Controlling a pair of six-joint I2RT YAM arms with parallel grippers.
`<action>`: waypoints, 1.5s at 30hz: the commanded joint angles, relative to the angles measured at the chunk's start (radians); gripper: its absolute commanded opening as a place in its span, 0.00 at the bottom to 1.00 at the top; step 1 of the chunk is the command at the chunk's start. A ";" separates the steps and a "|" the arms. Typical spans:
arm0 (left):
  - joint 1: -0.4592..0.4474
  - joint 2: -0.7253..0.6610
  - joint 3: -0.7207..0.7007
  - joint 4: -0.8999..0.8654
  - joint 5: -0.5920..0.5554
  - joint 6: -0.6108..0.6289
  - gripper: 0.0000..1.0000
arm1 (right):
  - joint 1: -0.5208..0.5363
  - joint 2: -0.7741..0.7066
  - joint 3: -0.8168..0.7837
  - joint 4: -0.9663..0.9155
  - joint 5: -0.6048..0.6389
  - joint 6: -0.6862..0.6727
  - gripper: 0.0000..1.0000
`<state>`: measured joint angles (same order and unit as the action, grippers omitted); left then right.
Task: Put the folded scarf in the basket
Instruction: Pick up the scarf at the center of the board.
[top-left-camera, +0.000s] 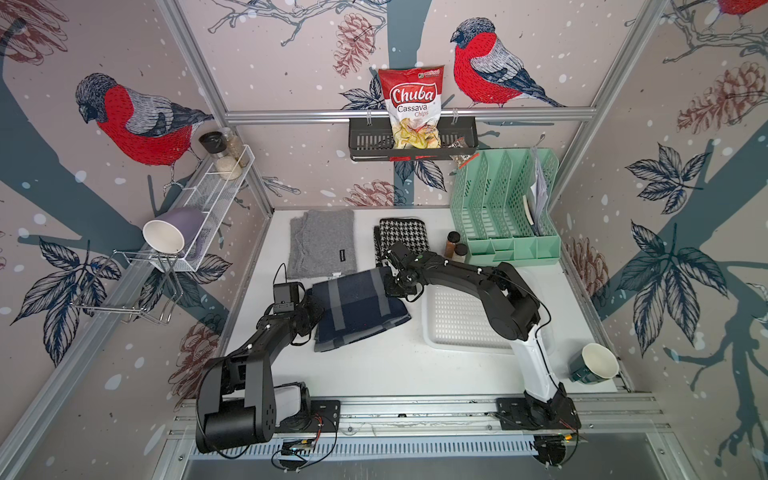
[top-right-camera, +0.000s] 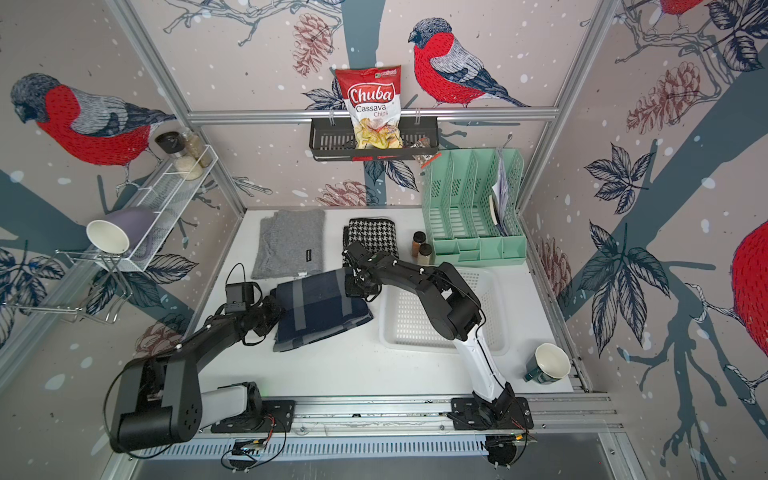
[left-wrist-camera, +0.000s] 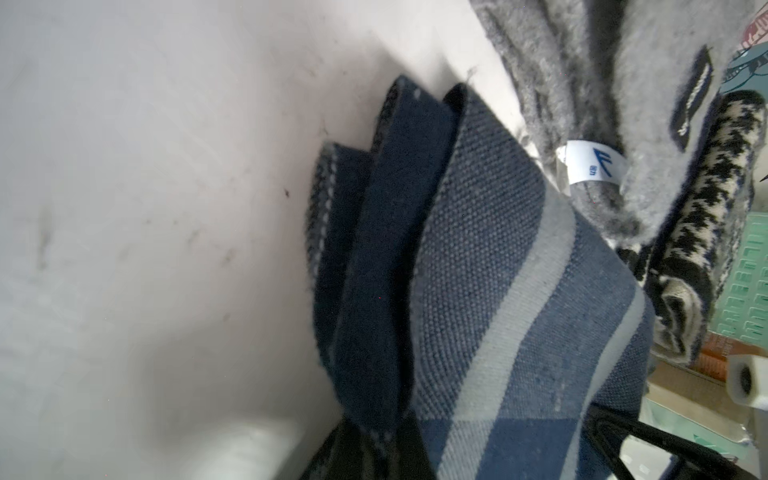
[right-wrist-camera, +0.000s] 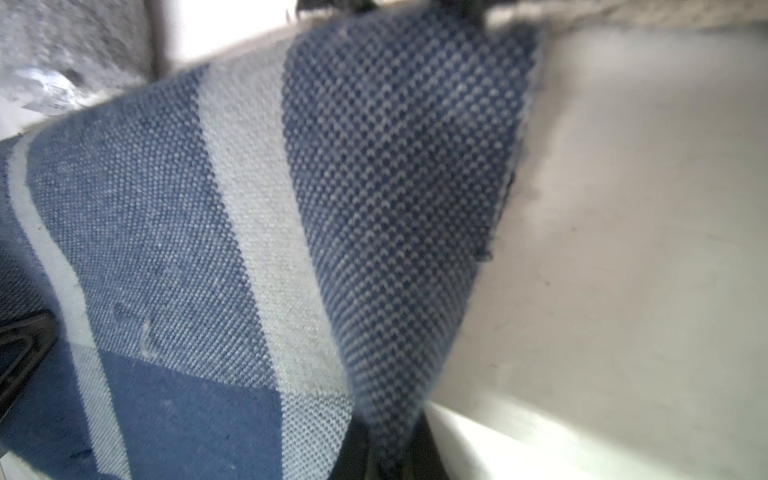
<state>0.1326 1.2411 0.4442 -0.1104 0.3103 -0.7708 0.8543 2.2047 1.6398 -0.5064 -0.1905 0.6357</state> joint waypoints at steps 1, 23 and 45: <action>-0.002 -0.033 0.022 -0.063 -0.014 -0.006 0.00 | 0.012 -0.011 -0.008 -0.046 0.006 0.030 0.00; -0.027 -0.172 0.180 -0.331 0.003 -0.002 0.00 | 0.086 -0.223 -0.038 -0.090 0.049 0.145 0.00; -0.431 -0.117 0.600 -0.589 -0.114 -0.205 0.00 | 0.056 -0.512 -0.062 -0.342 0.183 0.120 0.00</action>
<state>-0.2459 1.1057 1.0046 -0.6846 0.2302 -0.9154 0.9192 1.7329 1.5913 -0.7906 -0.0616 0.7746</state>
